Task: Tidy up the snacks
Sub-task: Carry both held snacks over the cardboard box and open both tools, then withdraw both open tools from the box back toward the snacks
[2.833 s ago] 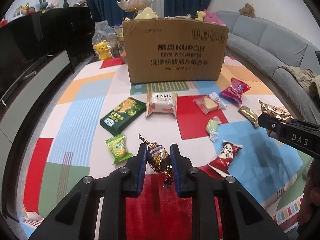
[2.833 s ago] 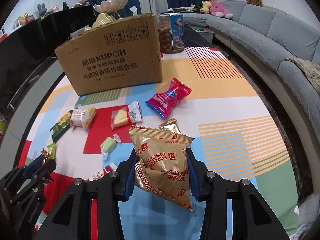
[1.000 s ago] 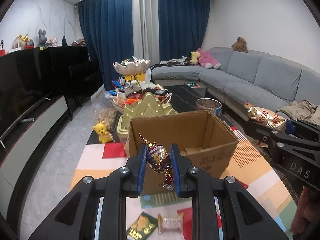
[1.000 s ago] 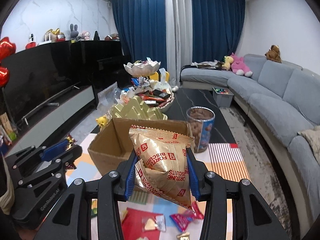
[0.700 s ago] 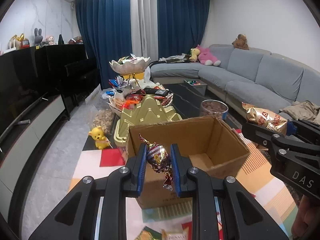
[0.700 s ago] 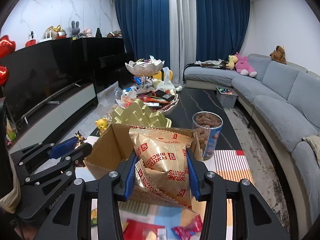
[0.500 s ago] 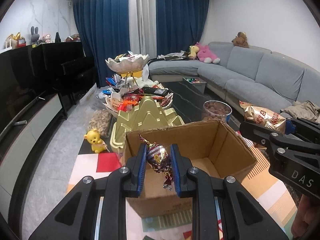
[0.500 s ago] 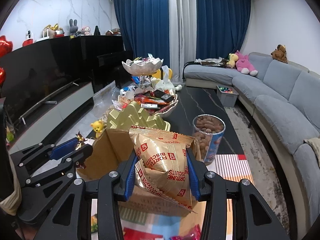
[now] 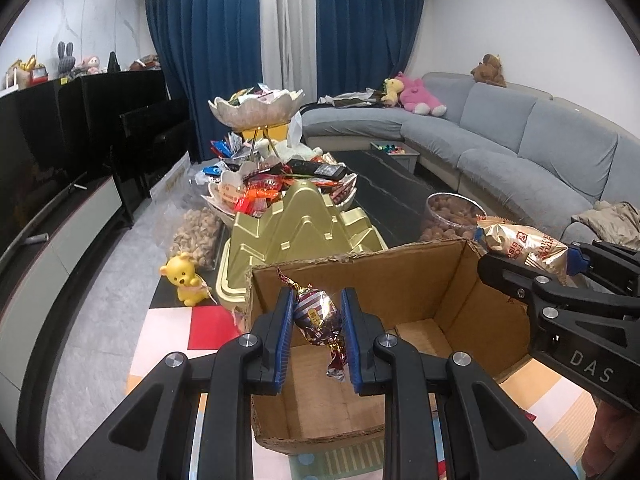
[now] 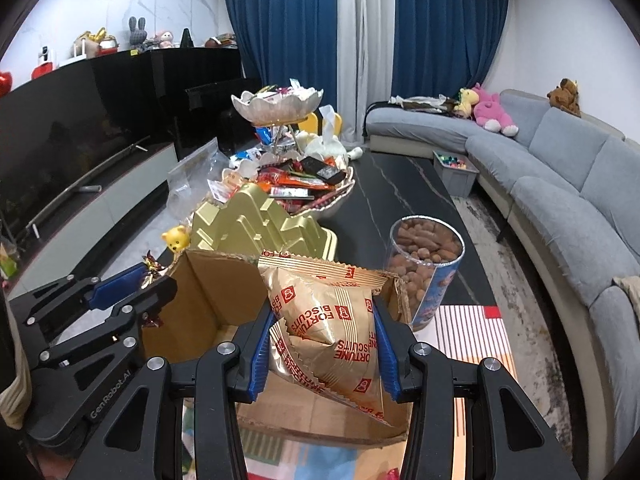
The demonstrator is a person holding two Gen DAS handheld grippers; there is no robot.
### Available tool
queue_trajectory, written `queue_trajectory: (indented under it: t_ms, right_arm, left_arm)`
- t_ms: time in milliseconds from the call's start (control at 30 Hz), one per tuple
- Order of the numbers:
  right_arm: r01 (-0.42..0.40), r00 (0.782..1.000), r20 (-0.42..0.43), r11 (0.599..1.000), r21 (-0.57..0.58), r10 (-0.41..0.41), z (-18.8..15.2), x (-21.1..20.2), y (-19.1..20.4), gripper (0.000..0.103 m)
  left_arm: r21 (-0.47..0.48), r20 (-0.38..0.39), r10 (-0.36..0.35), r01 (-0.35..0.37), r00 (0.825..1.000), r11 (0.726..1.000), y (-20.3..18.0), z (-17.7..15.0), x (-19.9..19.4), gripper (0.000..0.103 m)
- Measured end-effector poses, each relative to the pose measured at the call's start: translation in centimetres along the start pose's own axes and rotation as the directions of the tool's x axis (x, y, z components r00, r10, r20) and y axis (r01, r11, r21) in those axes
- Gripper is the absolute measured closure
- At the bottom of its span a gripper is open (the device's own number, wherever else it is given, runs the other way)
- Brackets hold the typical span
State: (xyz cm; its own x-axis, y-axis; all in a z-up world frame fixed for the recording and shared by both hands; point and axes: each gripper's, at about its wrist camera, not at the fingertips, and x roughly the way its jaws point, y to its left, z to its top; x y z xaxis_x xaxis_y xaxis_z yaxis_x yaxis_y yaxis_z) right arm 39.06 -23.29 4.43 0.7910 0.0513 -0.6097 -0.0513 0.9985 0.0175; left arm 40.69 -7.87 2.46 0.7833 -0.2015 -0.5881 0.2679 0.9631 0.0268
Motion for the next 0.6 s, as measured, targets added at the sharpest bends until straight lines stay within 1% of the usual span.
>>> queue_trajectory:
  t_ms: [67, 100, 133, 200, 267, 300, 333, 400, 467, 500, 600]
  right_arm:
    - [0.003, 1.000, -0.001, 1.000, 0.000, -0.003, 0.1, 0.1, 0.0, 0.056]
    - [0.004, 1.000, 0.001, 1.000, -0.001, -0.004, 0.1, 0.1, 0.1, 0.050]
    - [0.005, 1.000, 0.003, 1.000, -0.002, -0.005, 0.1, 0.1, 0.0, 0.046]
    - [0.010, 1.000, 0.012, 1.000, -0.003, -0.010, 0.2, -0.1, 0.0, 0.030]
    - [0.022, 0.999, 0.024, 1.000, -0.004, -0.022, 0.2, -0.4, -0.1, 0.022]
    - [0.025, 0.999, 0.031, 1.000, 0.000, -0.025, 0.2, -0.5, -0.2, 0.020]
    - [0.031, 0.999, 0.033, 1.000, 0.005, -0.031, 0.1, -0.6, -0.4, 0.020]
    - [0.037, 0.999, 0.031, 0.999, 0.013, -0.038, 0.2, -0.6, -0.6, 0.020]
    - [0.037, 0.999, 0.027, 0.999, 0.022, -0.037, 0.1, -0.8, -0.9, 0.020]
    - [0.039, 0.999, 0.027, 0.999, 0.025, -0.039, 0.0, -0.9, -0.9, 0.020]
    - [0.041, 0.999, 0.034, 0.999, 0.029, -0.042, -0.3, -1.3, -1.1, 0.020]
  left_arm:
    - [0.000, -0.003, 0.000, 0.000, 1.000, 1.000, 0.0, 0.0, 0.1, 0.078]
    - [0.000, -0.002, 0.002, -0.002, 1.000, 1.000, 0.0, 0.0, 0.0, 0.074]
    - [0.002, -0.001, 0.003, -0.003, 1.000, 1.000, 0.0, 0.1, 0.1, 0.069]
    - [0.005, 0.008, 0.012, -0.013, 1.000, 1.000, 0.0, 0.1, 0.0, 0.055]
    - [0.000, 0.019, 0.022, -0.022, 1.000, 1.000, 0.1, 0.1, -0.4, 0.048]
    - [-0.003, 0.020, 0.026, -0.026, 0.999, 1.000, 0.2, 0.2, -0.5, 0.044]
    - [-0.004, 0.020, 0.030, -0.029, 0.999, 1.000, 0.3, 0.2, -0.6, 0.042]
    - [-0.006, 0.026, 0.043, -0.043, 0.999, 0.999, 0.4, 0.3, -0.9, 0.034]
    - [-0.002, 0.038, 0.050, -0.050, 0.998, 0.999, 0.4, 0.3, -1.4, 0.030]
    - [-0.001, 0.047, 0.057, -0.057, 0.997, 0.998, 0.4, 0.3, -1.7, 0.025]
    - [-0.003, 0.062, 0.061, -0.061, 0.996, 0.998, 0.3, 0.3, -2.4, 0.022]
